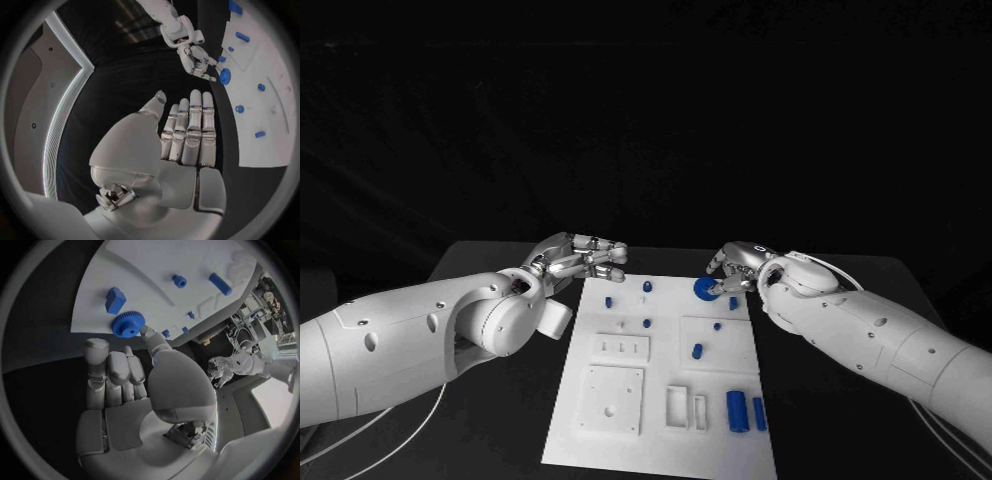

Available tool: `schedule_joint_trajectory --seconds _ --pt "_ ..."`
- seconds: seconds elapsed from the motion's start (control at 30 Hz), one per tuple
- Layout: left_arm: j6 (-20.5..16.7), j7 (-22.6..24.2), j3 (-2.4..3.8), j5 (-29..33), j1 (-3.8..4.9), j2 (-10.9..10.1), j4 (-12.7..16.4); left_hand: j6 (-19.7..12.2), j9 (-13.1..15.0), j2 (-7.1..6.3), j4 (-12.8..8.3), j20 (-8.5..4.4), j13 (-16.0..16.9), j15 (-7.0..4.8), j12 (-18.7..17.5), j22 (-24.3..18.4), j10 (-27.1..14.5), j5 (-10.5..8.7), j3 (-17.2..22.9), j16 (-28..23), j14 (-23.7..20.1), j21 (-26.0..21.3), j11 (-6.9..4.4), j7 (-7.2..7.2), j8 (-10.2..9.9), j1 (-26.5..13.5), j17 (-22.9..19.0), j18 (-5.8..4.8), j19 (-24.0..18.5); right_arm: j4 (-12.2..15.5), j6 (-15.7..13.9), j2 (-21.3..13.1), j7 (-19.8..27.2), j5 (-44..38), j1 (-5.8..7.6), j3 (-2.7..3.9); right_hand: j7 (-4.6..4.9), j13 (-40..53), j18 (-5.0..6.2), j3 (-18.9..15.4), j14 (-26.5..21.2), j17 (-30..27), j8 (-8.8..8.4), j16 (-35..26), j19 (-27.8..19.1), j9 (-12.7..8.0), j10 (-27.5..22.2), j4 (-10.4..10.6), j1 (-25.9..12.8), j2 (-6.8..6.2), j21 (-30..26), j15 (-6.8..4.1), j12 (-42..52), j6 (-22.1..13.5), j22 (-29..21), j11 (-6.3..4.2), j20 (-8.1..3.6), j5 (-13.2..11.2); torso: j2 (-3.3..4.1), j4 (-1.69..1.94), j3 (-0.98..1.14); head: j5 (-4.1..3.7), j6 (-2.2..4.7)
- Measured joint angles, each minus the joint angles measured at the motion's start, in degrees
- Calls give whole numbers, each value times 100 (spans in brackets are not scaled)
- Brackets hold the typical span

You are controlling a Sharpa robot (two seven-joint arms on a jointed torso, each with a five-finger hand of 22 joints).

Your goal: Assemble the parts on the task board

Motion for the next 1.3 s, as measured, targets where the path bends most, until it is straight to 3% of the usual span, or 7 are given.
schedule_joint_trajectory --seconds 0.43,1.3 --pt "13 -5 0 -25 0 -9 39 0 0 0 0 0 0 0 0 -4 0 0 0 0 0 0 0 0 0 0 0 0 0 -153 82 99 -4 -30 -1 0 44 -1 -2 0 0 -1 0 20 0 0 0 0 0 0 -56 0 0 -46 114 0 0 0 -2 5 1 5 -3" --pt "37 -12 1 -56 0 33 30 0 0 0 0 0 0 0 0 -14 0 0 0 0 0 0 0 0 0 0 0 0 0 -334 253 230 10 -39 7 3 45 -1 -5 -1 20 -2 -4 20 20 -3 20 64 -46 46 -143 22 -1 -53 254 21 21 -18 1 -2 0 3 -35"
